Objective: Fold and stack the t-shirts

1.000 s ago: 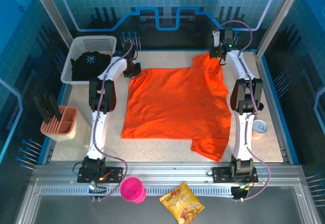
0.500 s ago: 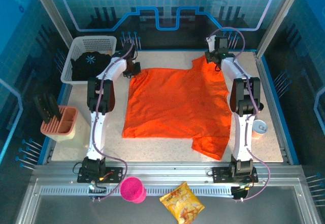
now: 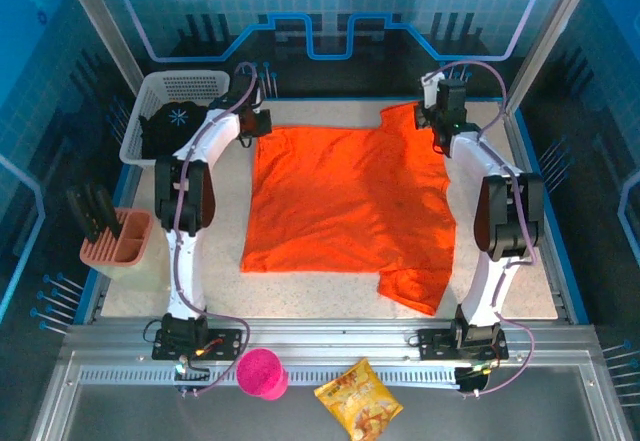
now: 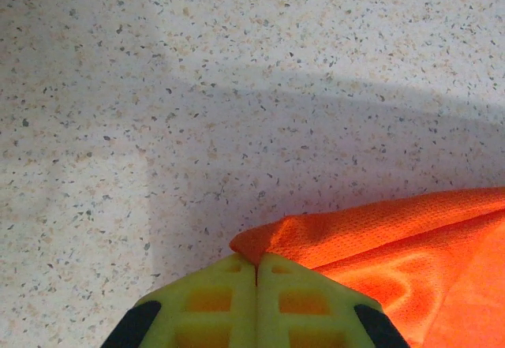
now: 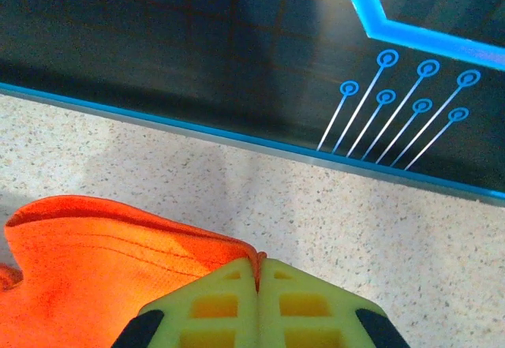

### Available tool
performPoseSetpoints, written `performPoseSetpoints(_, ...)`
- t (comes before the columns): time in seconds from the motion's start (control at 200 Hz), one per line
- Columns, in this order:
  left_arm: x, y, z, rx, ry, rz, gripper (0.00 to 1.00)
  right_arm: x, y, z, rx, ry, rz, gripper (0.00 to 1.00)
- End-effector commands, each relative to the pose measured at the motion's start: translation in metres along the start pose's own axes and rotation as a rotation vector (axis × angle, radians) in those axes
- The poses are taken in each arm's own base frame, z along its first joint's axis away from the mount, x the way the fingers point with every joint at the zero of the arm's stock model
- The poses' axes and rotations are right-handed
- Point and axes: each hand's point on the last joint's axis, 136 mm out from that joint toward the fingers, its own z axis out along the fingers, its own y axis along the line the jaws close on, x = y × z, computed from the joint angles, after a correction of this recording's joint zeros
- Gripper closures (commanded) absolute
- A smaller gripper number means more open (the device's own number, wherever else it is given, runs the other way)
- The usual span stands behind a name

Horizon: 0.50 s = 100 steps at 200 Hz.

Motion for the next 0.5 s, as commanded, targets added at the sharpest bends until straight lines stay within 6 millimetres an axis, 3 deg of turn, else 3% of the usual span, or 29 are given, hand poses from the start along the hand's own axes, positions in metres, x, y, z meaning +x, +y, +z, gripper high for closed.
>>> performPoseSetpoints(0.0,-0.010,0.002,-0.022,-0.005,-0.049,0.024,1.00,-0.003,0.001,-0.012,-0.016,-0.040,0.069,1.00)
performPoseSetpoints(0.496,0.029,0.011,-0.037,0.010,-0.033,-0.038,1.00,0.049,0.001,-0.064,-0.004,-0.038,0.201,1.00)
